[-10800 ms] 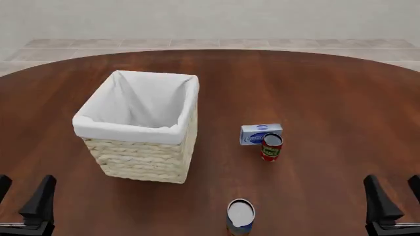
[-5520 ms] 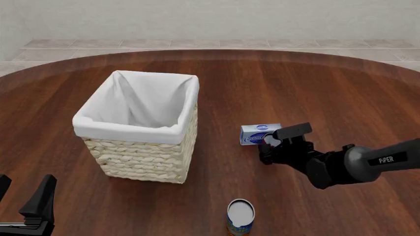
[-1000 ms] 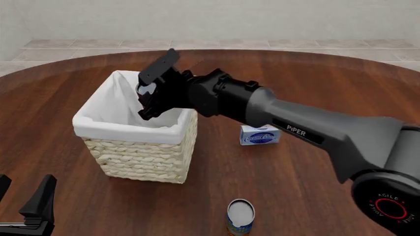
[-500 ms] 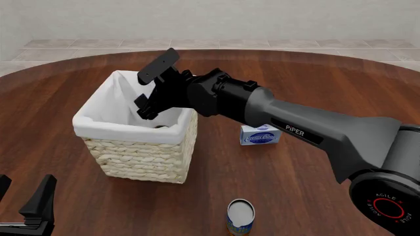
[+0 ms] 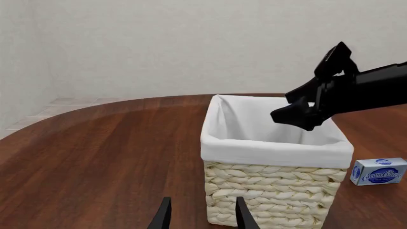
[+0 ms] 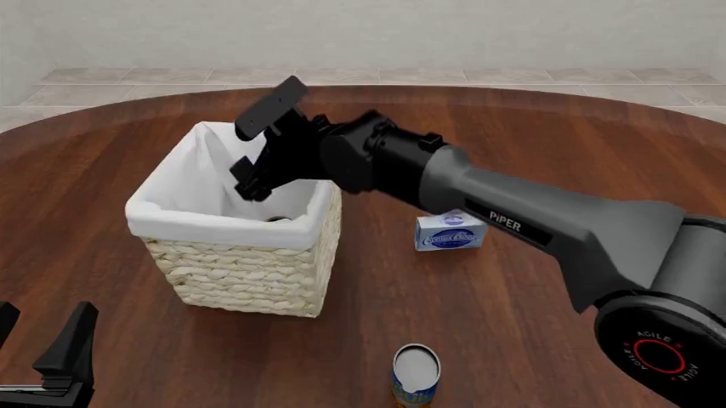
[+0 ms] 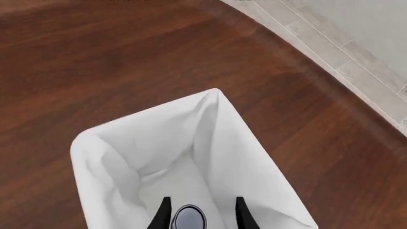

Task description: Pick up the tomato sauce, and put it in the basket.

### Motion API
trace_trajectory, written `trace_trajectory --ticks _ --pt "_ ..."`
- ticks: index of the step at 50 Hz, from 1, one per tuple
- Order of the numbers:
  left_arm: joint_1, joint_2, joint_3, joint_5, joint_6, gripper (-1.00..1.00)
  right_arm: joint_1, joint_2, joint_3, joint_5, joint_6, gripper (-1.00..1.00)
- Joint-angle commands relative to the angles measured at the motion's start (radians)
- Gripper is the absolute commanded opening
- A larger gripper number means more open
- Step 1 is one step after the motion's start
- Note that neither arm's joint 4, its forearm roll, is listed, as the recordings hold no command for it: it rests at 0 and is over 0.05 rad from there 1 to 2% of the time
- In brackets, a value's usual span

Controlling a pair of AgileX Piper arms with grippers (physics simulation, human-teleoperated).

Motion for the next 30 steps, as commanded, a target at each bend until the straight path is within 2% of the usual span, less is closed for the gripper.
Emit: trace_trajectory --ticks 1,30 --pt "0.0 0.0 0.0 0.0 0.0 1.0 -0.005 0.001 -0.048 0.037 -0.016 1.0" --pt "0.0 0.0 0.0 0.0 0.0 1.0 -0.029 -0.132 0.047 -0.004 -0.028 1.0"
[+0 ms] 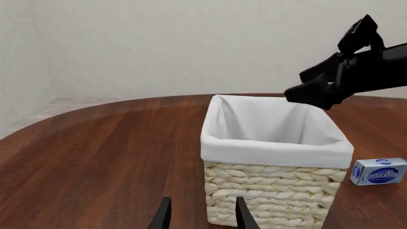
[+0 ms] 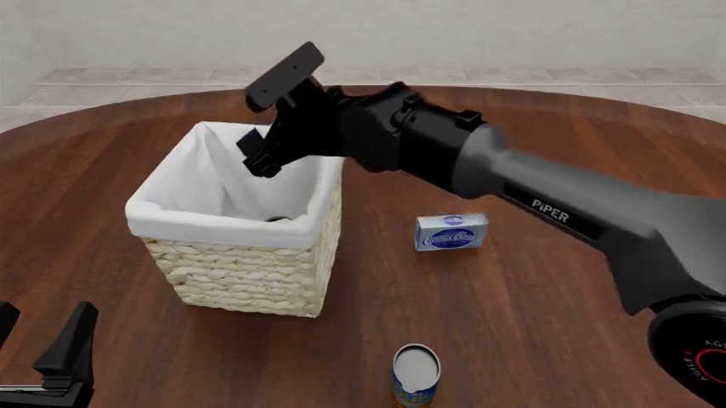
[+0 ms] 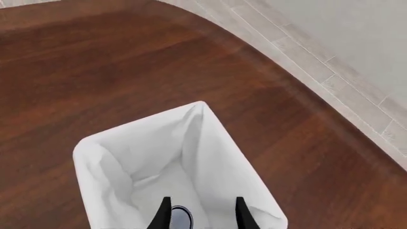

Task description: Pick up the tomato sauce, and put it in the basket.

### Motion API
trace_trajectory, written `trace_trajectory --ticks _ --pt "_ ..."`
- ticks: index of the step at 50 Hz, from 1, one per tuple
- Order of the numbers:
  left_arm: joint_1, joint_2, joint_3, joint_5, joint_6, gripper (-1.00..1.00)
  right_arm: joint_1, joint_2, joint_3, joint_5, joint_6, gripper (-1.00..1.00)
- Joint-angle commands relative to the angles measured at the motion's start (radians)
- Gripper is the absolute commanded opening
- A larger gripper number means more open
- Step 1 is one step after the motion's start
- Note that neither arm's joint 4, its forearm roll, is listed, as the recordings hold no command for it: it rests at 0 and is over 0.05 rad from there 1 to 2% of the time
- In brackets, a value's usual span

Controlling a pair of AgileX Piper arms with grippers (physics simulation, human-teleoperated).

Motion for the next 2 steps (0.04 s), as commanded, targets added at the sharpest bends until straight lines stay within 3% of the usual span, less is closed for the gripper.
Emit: trace_trajectory --ticks 1,2 --pt "0.0 0.0 0.0 0.0 0.0 1.0 -0.013 -0.047 0.033 -0.017 -0.001 1.0" --pt "0.0 0.0 0.0 0.0 0.0 1.0 -0.014 -0.051 0.036 -0.019 -0.003 1.0"
